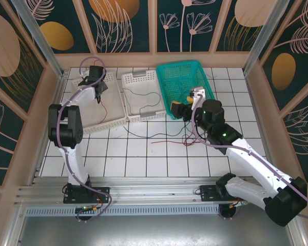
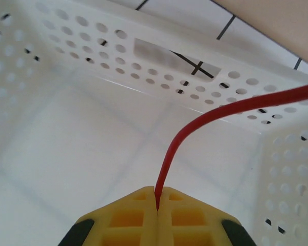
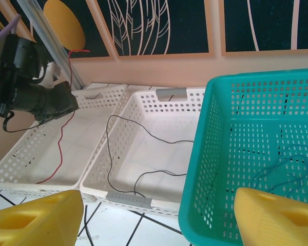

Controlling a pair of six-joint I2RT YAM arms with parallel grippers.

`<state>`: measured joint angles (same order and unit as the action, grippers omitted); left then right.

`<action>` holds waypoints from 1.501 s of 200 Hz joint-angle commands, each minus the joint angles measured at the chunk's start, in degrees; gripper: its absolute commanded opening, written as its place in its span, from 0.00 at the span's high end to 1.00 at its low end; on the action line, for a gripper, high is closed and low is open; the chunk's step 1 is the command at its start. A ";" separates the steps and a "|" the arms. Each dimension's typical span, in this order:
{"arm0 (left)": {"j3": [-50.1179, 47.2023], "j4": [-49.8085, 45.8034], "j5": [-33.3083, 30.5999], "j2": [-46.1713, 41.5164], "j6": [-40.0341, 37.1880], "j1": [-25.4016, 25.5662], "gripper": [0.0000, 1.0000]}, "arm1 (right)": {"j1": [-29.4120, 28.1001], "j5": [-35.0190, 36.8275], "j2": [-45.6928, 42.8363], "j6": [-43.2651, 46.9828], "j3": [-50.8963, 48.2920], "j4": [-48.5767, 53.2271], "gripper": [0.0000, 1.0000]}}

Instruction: Untangle the cables

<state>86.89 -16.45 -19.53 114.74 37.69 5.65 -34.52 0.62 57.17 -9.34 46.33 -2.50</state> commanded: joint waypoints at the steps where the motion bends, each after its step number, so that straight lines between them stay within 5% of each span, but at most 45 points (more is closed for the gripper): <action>1: -4.78 -0.33 0.03 -2.42 3.32 -0.44 1.00 | -0.62 0.52 -0.47 0.04 -0.83 -2.52 0.22; 75: -16.87 2.18 5.44 -4.85 7.00 -0.45 1.00 | -1.20 0.52 -2.58 -0.66 -3.16 -2.68 0.22; 172: -15.43 1.85 10.82 -0.11 7.92 -0.55 1.00 | -1.42 1.12 -2.70 -0.70 -2.86 -0.54 0.22; 300: 5.13 -10.49 12.78 16.59 -1.22 -1.92 1.00 | -1.40 2.54 -1.82 -0.30 -1.12 2.04 0.22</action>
<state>89.65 -19.44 -7.90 125.99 40.01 4.36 -35.42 1.76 55.40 -9.52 43.59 -1.02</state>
